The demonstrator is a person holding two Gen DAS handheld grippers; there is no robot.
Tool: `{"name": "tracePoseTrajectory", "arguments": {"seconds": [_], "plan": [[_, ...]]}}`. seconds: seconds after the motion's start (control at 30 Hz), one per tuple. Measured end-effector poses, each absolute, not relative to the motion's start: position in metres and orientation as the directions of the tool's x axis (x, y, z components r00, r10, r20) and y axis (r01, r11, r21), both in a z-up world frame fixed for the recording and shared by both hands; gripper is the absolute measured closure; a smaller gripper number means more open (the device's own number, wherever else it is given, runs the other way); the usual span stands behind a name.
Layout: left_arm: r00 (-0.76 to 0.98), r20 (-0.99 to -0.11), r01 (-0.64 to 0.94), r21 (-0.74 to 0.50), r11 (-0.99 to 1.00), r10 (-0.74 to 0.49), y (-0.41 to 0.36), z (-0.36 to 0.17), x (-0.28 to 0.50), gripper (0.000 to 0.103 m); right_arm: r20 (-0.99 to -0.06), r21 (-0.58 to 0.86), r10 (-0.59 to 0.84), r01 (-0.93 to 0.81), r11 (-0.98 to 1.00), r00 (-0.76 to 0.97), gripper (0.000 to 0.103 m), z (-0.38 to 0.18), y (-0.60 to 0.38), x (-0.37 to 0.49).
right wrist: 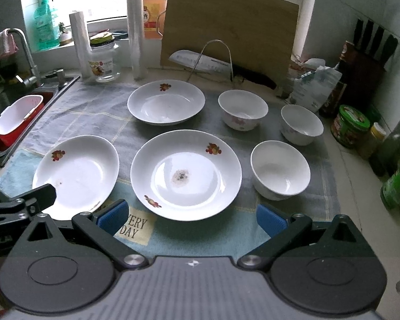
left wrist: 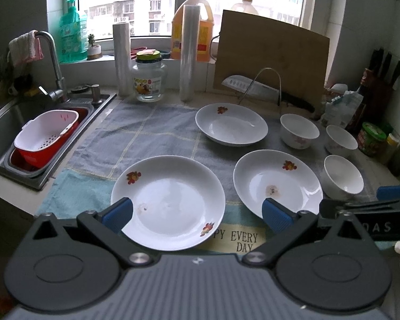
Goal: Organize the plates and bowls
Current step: 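Move both tools forward toward the white plates on the towel, then grasp a stained white plate rim with left tool while right tool grasps a flowered plate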
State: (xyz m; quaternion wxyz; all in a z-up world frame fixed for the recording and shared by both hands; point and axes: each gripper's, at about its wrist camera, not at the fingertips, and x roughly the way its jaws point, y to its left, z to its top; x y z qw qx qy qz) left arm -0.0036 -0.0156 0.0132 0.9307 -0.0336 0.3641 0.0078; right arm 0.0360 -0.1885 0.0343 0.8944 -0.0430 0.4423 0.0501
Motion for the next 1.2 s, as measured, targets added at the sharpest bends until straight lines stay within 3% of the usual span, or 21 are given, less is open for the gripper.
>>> {"name": "tracePoseTrajectory", "arguments": {"seconds": [0.77,1.2], "plan": [[0.746,-0.665,-0.038,0.005,0.999,0.032,-0.009,-0.006,-0.013,0.001,-0.783,0.044,0.177,-0.231,0.972,0.596,0.000,0.009,-0.212,0.064],[0.725,-0.686,0.080,0.000,0.997,-0.059,0.031,-0.031,-0.003,0.001,-0.790,-0.014,0.105,-0.190,0.982,0.604,0.000,-0.002,-0.177,0.069]]}}
